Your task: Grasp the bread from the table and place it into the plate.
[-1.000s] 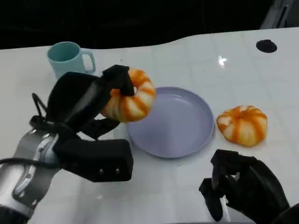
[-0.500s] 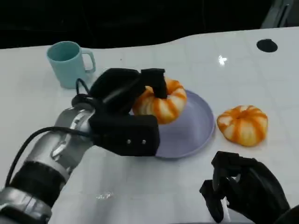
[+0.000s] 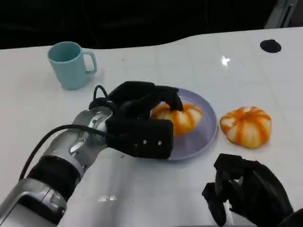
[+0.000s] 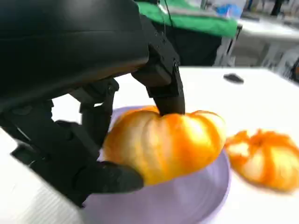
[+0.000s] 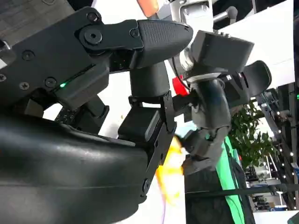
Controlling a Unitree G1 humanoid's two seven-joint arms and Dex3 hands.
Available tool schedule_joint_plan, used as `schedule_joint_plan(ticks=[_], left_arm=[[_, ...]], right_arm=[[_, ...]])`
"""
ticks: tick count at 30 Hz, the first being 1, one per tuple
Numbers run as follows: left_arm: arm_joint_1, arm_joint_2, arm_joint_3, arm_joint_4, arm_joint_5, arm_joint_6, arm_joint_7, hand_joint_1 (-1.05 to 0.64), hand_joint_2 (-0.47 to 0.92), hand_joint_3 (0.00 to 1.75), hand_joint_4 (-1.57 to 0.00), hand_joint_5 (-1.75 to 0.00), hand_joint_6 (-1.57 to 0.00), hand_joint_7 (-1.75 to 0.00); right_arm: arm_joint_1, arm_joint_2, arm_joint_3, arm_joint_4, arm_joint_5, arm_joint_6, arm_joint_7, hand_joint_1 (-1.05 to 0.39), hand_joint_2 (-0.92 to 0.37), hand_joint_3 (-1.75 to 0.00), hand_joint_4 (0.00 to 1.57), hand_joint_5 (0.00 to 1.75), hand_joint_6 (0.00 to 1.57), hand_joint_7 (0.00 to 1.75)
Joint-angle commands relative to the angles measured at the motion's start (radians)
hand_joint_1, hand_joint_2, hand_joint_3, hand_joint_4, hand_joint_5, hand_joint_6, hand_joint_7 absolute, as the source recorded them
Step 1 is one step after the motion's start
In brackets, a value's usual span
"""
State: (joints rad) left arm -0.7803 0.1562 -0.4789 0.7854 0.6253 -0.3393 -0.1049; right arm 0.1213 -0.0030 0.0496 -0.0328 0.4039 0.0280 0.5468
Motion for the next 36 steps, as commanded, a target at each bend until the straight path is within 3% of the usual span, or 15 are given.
schedule_joint_plan(ticks=[1,5,9,18,26,29,33,34,36], left_arm=[[-0.018,0.035,-0.021,-0.033,0.027,0.018,-0.039,-0.65,0.92,0.35,-0.34,-0.48,-0.42,-0.01],[-0.015,0.058,-0.045,-0.070,0.063,0.050,-0.066,-0.84,0.92,0.44,-0.16,-0.37,-0.26,0.00],[-0.003,0.088,-0.063,-0.135,0.102,0.090,-0.099,-0.94,0.92,0.53,-0.03,-0.31,-0.22,0.00],[0.089,0.137,0.002,-0.267,0.016,0.067,-0.120,-0.89,0.92,0.46,-0.08,-0.36,-0.27,-0.02],[0.249,0.172,0.134,-0.402,-0.200,-0.010,-0.154,-0.82,0.92,0.40,-0.18,-0.45,-0.34,-0.05],[0.328,0.162,0.194,-0.475,-0.320,-0.006,-0.185,-0.76,0.92,0.35,-0.23,-0.59,-0.47,-0.09],[0.410,0.133,0.261,-0.522,-0.485,-0.042,-0.221,-0.66,0.92,0.28,-0.28,-1.10,-0.65,-0.20],[0.430,0.125,0.277,-0.528,-0.539,-0.053,-0.242,-0.65,0.92,0.28,-0.29,-1.21,-0.64,-0.31],[0.472,0.110,0.307,-0.547,-0.644,-0.054,-0.290,-0.62,0.92,0.27,-0.38,-1.41,-0.51,-0.84]], right_arm=[[0.006,-0.007,-0.004,-0.014,0.001,-0.011,-0.003,-0.97,-0.69,-0.56,1.19,1.66,1.02,1.53],[0.005,-0.007,-0.005,-0.015,0.002,-0.013,-0.002,-0.97,-0.70,-0.55,1.20,1.66,1.02,1.53],[0.005,-0.008,-0.007,-0.017,0.007,-0.006,-0.003,-0.97,-0.70,-0.54,1.20,1.66,1.02,1.53],[0.010,-0.010,-0.007,-0.030,0.005,0.003,-0.014,-0.96,-0.70,-0.54,1.20,1.66,1.03,1.52],[0.012,-0.011,-0.006,-0.032,0.007,0.004,-0.011,-0.97,-0.71,-0.53,1.19,1.66,1.03,1.51],[0.013,-0.011,-0.005,-0.034,0.008,0.004,-0.010,-0.96,-0.71,-0.53,1.19,1.67,1.02,1.52],[0.015,-0.011,-0.004,-0.035,0.006,0.001,-0.007,-0.97,-0.72,-0.52,1.18,1.67,1.02,1.53],[0.015,-0.012,-0.004,-0.035,0.008,0.001,-0.005,-0.97,-0.72,-0.52,1.18,1.68,1.02,1.53],[0.016,-0.013,-0.004,-0.038,0.009,0.005,-0.005,-0.96,-0.72,-0.52,1.18,1.68,1.01,1.53]])
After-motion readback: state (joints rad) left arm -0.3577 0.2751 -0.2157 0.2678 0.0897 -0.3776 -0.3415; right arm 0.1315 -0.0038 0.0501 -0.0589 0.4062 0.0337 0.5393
